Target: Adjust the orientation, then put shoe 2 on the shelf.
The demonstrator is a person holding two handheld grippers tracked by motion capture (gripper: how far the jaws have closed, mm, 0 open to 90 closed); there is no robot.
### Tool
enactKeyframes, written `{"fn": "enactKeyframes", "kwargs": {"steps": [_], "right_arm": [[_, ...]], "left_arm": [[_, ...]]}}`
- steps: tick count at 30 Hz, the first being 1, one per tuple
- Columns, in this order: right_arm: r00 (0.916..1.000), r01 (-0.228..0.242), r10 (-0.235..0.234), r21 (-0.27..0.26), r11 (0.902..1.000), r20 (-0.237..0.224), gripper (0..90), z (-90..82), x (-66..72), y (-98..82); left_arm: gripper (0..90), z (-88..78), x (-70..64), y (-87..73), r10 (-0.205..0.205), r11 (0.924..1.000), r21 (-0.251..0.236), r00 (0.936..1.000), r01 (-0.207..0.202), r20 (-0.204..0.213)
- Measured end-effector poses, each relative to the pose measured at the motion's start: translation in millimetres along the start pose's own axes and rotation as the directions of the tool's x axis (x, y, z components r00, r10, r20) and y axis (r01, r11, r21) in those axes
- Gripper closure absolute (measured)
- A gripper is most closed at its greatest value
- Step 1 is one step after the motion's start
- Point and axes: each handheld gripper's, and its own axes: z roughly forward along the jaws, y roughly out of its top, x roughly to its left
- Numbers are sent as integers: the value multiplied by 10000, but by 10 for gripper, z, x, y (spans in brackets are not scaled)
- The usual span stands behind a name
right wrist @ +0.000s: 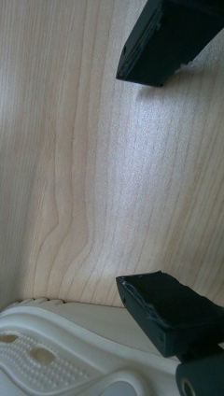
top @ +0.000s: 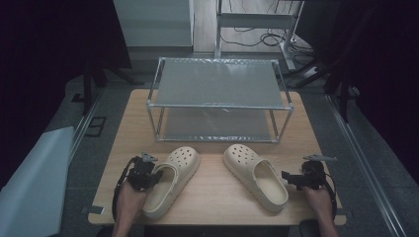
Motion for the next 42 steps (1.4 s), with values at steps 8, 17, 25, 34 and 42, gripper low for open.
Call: {"fn": "enactKeyframes", "kwargs": {"steps": [8,17,25,34,42], "right_arm": [[10000,-49,49,-1,10000,-1,30,0,-3,0],[9999,-125,125,-25,9999,-26,31,-12,-19,-5],[9997,-224,224,-11,9997,-38,33,-19,-33,-7],[9996,-254,254,-41,9997,-106,35,-9,-40,-13],[9998,-173,172,-177,9997,-48,38,-24,-33,-6]], "left_arm": [[775,-38,123,11,-918,9954,-138,9845,949,1495],[775,-99,117,92,-1065,9930,-289,9730,1147,2047],[774,-199,119,223,-1192,9911,-277,9603,1303,2522],[773,-362,134,431,-1331,9883,-257,9319,1504,3375],[773,-504,125,626,-1296,9863,-422,9073,1594,3999]]}}
